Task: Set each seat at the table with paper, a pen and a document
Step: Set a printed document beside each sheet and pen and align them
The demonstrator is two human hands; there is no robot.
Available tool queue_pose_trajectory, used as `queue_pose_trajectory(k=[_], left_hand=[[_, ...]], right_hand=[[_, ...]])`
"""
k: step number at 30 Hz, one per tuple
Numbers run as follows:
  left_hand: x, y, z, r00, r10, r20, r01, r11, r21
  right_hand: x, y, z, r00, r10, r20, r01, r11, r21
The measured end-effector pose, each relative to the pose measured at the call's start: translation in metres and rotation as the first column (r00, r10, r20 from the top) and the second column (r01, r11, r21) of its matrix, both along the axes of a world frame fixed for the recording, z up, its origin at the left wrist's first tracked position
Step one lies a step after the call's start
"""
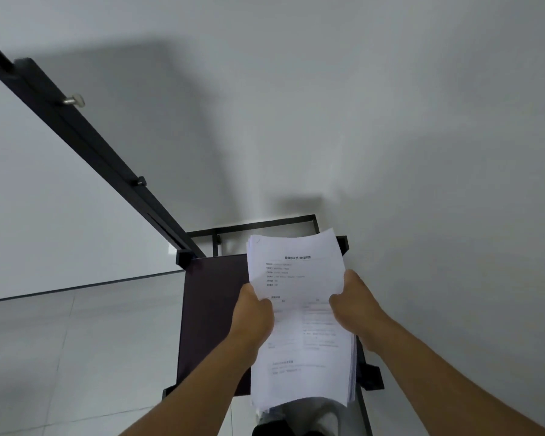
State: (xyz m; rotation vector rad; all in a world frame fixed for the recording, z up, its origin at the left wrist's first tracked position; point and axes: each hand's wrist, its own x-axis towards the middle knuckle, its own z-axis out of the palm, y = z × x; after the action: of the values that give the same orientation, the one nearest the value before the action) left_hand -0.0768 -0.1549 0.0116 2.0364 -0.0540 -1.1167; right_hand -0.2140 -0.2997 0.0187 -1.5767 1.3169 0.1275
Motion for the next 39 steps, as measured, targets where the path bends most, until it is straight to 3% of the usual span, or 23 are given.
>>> queue_pose_trajectory(k=[6,13,21,30,35,39], left_hand=[[0.054,-0.006,0.105,0.986,0.149,0.070,-0.125,0.955,-0.267],[0.097,-0.004,0.265,0.929,0.228,0.293,-0.022,0.821,-0.570],[0.100,0.042,0.410,0.836,0.370,0.406,0.052,0.683,-0.729],[0.082,0.091,0.472,0.752,0.503,0.425,0.073,0.577,-0.814],[0.062,0.110,0.480,0.743,0.520,0.421,0.036,0.598,-0.801],[0.043,0.126,0.475,0.650,0.613,0.449,-0.031,0.611,-0.791]], right_hand=[[0.041,-0.023,0.106,0.951,-0.060,0.304,0.103,0.987,-0.127],[0.084,-0.036,0.257,0.795,-0.050,0.605,0.190,0.967,-0.171],[0.102,0.006,0.405,0.551,0.204,0.809,0.106,0.945,-0.310],[0.101,0.034,0.480,0.381,0.298,0.876,0.098,0.928,-0.358],[0.093,0.043,0.501,0.307,0.332,0.892,0.039,0.932,-0.360],[0.095,0.053,0.500,0.283,0.388,0.877,-0.073,0.920,-0.384]])
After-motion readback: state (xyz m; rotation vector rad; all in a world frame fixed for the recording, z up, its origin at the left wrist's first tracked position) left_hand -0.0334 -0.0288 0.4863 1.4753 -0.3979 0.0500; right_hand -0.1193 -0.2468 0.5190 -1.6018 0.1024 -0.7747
